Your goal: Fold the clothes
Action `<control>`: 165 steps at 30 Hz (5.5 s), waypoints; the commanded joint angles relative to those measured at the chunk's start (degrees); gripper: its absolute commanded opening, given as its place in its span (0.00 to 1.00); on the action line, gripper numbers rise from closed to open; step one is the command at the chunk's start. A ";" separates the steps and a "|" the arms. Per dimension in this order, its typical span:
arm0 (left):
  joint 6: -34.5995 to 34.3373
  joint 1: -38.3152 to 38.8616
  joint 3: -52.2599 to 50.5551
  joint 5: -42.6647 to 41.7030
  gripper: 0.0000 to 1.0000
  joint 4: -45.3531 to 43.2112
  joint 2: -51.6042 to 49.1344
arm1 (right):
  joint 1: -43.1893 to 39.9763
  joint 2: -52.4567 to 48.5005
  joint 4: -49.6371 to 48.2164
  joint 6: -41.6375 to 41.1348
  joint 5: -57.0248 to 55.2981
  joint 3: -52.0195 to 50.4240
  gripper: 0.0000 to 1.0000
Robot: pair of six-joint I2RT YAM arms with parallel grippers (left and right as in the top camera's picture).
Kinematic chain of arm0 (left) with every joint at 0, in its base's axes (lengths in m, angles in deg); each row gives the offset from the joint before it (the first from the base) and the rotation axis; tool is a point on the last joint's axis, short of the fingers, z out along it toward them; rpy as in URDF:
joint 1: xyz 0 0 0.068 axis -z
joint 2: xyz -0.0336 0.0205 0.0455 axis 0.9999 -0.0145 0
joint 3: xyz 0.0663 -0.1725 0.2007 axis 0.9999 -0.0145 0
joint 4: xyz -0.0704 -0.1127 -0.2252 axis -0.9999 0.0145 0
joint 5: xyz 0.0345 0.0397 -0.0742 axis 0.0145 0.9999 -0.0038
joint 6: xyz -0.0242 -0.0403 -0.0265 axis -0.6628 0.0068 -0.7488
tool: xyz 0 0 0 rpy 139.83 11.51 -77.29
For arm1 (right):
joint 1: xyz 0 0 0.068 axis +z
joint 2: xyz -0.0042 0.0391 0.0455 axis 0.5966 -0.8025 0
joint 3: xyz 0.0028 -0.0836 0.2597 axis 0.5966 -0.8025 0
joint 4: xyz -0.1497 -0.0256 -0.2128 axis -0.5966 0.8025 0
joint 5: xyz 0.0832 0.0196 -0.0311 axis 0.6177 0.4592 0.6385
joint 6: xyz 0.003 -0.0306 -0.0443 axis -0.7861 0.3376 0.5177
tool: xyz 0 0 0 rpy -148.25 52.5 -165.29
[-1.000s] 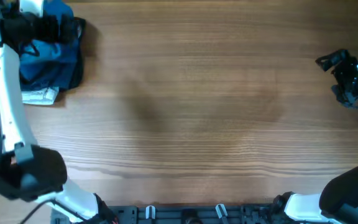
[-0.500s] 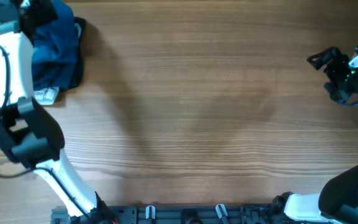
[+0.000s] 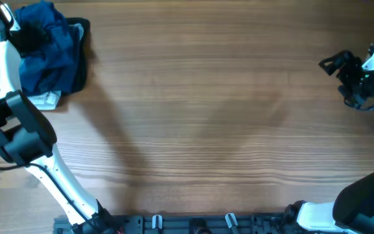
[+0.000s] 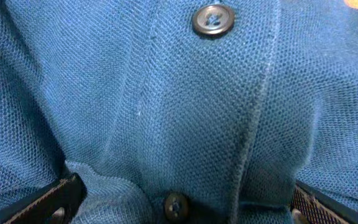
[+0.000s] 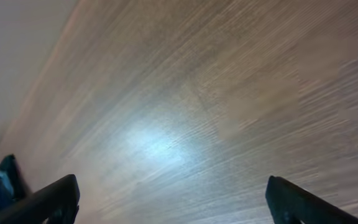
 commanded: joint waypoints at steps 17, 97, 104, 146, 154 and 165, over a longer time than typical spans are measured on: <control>-3.39 14.21 -2.86 -1.55 1.00 21.24 27.76 | 3.41 3.43 5.29 35.34 -7.93 17.20 0.99; -3.32 28.59 -2.86 -2.16 1.00 20.68 27.67 | 24.35 90.71 -51.80 25.00 -15.15 -77.96 1.00; -3.32 28.59 -2.86 -2.16 1.00 20.68 27.67 | 24.35 90.71 -51.80 25.70 -15.17 -77.96 1.00; -3.39 24.59 -69.24 -7.76 1.00 -24.09 81.68 | 24.35 90.31 -51.80 25.70 -15.15 -77.96 1.00; -8.07 22.05 -98.82 -8.81 1.00 -35.30 107.27 | 24.35 90.31 -51.82 25.70 -15.17 -77.96 1.00; -9.77 22.05 -113.11 -8.79 1.00 -36.52 124.19 | 24.35 90.31 -51.80 25.70 -15.17 -77.96 1.00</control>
